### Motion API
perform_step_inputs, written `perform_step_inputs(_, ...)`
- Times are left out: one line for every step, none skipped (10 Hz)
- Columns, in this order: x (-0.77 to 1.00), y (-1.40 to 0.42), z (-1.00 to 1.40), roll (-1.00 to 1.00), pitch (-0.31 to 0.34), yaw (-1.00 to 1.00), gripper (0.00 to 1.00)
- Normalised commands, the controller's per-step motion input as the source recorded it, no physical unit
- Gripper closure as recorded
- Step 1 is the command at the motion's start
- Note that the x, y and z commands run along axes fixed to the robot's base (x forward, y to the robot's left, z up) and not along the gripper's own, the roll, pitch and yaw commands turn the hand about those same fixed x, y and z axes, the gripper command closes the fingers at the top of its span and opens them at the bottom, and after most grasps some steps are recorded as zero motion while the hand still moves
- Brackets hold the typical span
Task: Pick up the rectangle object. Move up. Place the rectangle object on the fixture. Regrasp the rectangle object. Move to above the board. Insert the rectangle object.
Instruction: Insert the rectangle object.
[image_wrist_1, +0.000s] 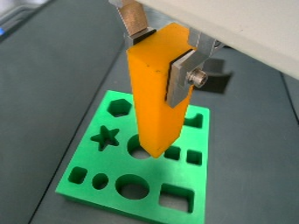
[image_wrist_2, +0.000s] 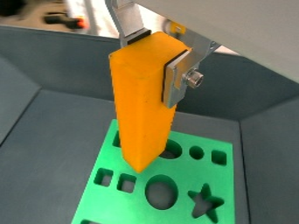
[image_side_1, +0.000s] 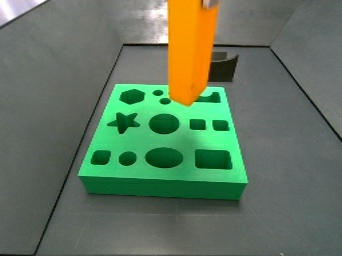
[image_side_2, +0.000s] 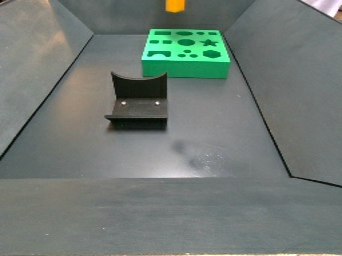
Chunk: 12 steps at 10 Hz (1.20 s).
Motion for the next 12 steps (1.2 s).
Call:
perform_step_inputs(0.0,-0.1,-0.31,0.03,0.0,-1.0,1.0)
perform_step_inputs(0.0,-0.11,-0.25,0.0,0.0,-1.0,1.0)
perform_step_inputs(0.34,-0.17,0.0,-0.1,0.0,-0.69,1.0)
perform_step_inputs(0.07,-0.06,-0.02,-0.08,0.0,-0.02,1.0)
perform_step_inputs(0.02,0.01,0.0,0.0,0.0,0.0,1.0)
perform_step_inputs(0.38,-0.22,-0.12,-0.12,0.026,-0.29,1.0)
perform_step_inputs(0.25,-0.33,0.0,-0.22,0.0,-0.49,1.0)
perform_step_inputs(0.27,-0.32,0.0,-0.26,0.0,-0.45,1.0)
perform_step_inputs(0.43,-0.34,0.0,-0.22,0.0,-0.37,1.0)
perform_step_inputs(0.47,-0.13,0.0,0.0,0.0,-0.22,1.0)
perform_step_inputs(0.0,0.0,0.0,0.0,0.0,0.0,1.0)
perform_step_inputs(0.49,0.0,-0.2,0.15,0.18,-0.33,1.0)
